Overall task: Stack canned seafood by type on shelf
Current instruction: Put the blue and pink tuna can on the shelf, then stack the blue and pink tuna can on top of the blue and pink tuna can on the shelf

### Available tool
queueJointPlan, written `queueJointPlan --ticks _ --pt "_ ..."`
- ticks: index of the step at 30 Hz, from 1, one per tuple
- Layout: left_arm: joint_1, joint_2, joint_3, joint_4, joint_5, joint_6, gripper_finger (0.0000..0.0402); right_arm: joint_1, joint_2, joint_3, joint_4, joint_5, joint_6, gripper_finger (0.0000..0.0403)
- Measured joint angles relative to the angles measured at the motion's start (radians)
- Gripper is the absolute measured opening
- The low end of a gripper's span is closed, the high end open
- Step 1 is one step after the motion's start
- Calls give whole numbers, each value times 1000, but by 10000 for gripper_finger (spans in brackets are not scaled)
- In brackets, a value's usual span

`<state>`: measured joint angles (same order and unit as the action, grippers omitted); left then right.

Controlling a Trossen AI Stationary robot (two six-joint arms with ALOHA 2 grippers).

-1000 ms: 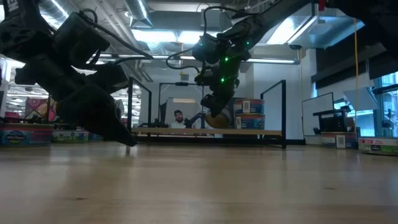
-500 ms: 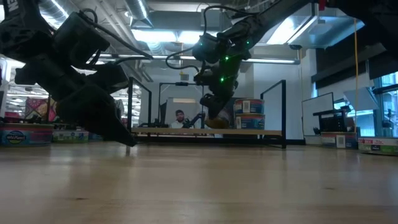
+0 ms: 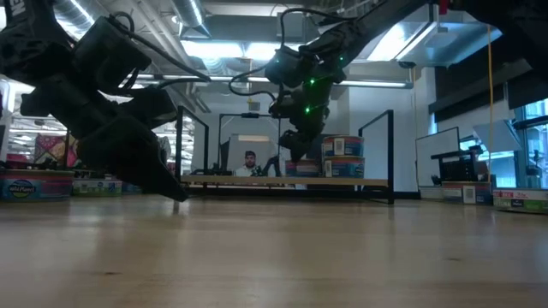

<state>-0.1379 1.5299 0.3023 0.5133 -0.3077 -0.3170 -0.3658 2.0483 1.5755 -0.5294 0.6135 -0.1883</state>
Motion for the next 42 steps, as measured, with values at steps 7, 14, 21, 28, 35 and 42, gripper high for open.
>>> queueJointPlan --ticks 7,14,21,28,35,42 --pt "0 0 0 0 0 1 145 105 -65 -1 -34 -28 -6 279" --pt "0 0 1 -1 0 9 145 330 -183 0 -121 -210 34 279" --pt "3 -1 8 -7 1 24 145 546 -194 -99 -89 -239 49 279" --pt "-2 -15 112 -236 64 35 145 633 -196 -367 139 -221 103 279" --pt "-5 -87 435 -1048 0 -110 145 650 -222 -520 243 -189 208 279" --pt "66 -100 569 -1650 -176 -460 145 647 -222 -584 312 -155 222 279"
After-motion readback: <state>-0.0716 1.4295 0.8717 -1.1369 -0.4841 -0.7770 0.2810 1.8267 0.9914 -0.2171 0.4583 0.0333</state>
